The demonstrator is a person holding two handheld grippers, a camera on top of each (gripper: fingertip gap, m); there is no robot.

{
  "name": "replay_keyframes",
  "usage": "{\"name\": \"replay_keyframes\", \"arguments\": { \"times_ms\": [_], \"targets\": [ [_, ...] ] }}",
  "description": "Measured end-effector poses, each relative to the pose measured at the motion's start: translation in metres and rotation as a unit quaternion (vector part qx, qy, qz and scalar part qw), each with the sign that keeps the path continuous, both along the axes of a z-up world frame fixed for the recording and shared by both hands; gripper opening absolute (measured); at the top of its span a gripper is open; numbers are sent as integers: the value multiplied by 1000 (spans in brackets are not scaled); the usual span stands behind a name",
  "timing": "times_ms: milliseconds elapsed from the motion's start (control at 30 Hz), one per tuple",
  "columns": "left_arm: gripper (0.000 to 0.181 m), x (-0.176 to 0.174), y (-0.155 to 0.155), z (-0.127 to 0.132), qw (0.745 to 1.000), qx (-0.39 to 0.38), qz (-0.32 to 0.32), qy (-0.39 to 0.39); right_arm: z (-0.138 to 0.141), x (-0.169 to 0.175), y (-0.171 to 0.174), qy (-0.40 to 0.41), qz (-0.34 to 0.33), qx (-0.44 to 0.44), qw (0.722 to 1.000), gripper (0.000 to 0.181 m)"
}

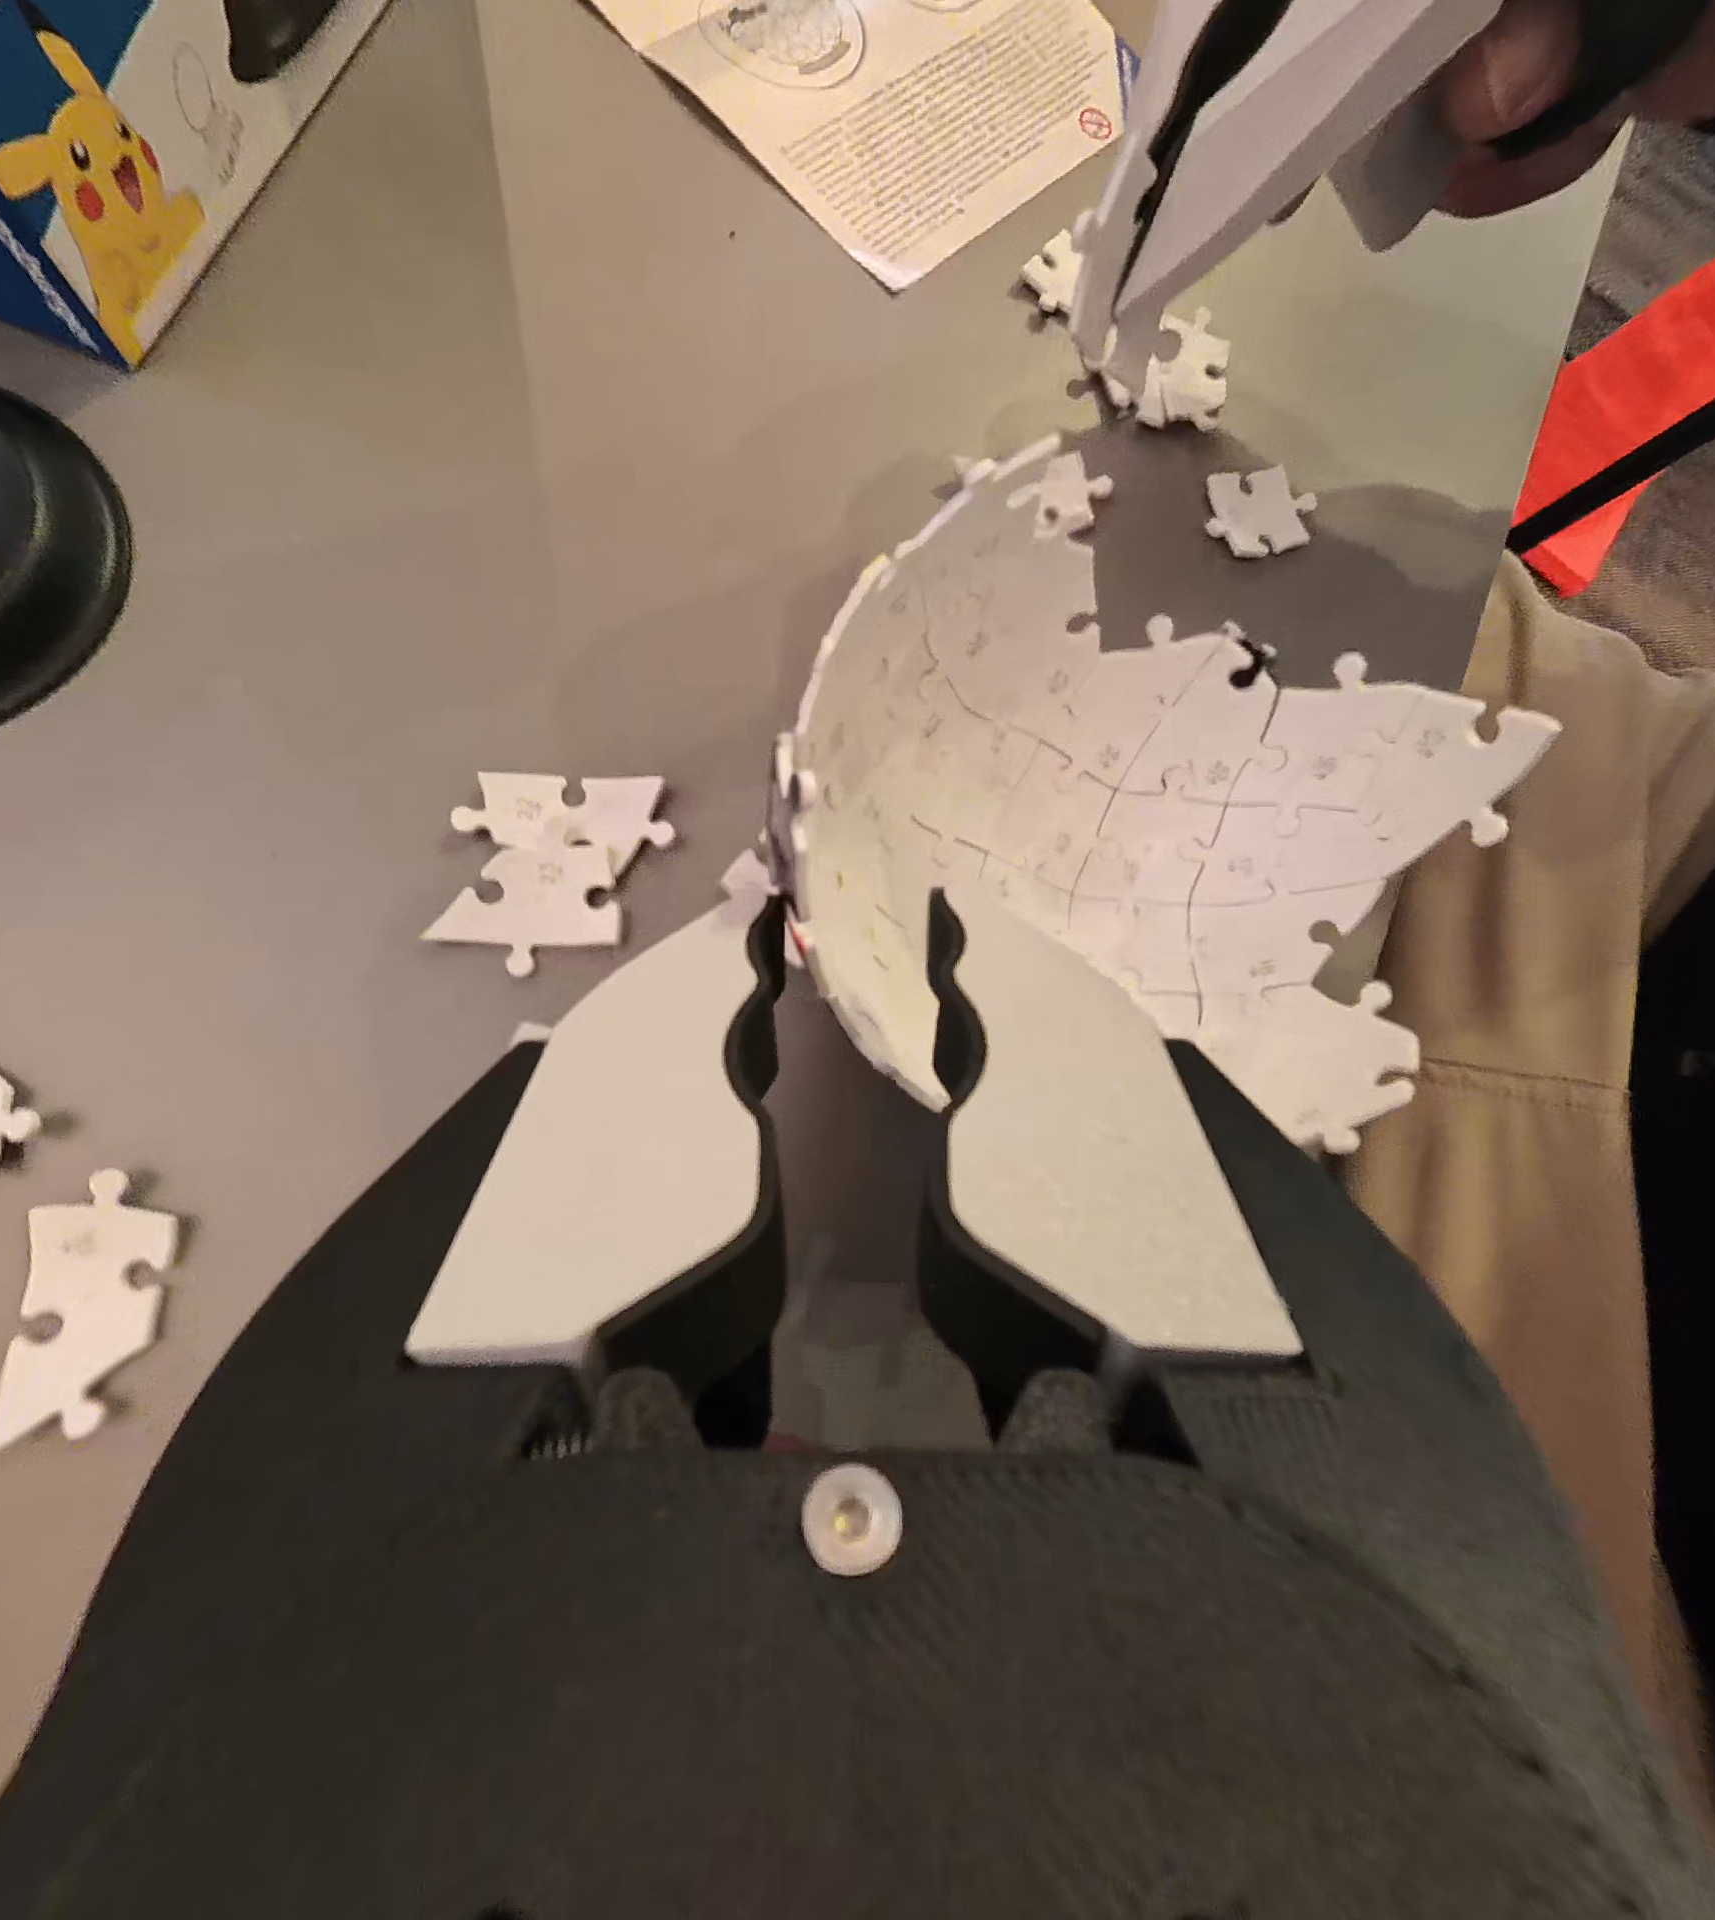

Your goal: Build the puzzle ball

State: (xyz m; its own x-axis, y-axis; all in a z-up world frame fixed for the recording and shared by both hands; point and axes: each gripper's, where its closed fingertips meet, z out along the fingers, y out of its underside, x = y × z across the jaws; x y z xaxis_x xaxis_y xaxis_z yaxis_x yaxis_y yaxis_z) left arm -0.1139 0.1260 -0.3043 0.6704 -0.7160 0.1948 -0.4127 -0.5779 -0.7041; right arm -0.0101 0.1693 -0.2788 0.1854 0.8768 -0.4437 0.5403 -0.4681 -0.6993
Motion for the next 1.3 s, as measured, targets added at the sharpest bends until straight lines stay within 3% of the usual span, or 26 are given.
{"name": "replay_keyframes", "arguments": {
  "times_ms": [267,533,667,1000,1300],
  "targets": [
    [34,-3,-29,-4,999,-25,31,-4,-3,2,1,0,0,-6,1000,1],
    [52,-3,-49,13,998,-14,30,-48,-4,5,4,-1,-5,-7,1000,1],
    [56,-10,-38,35,992,16,50,-117,-4,7,7,-1,-8,-7,1000,1],
    [57,-24,5,50,987,80,61,-128,-7,7,8,-1,-12,-13,1000,1],
    [55,5,42,50,990,122,-57,-28,-7,6,9,-2,-14,-13,1000,1]
  ]
}}
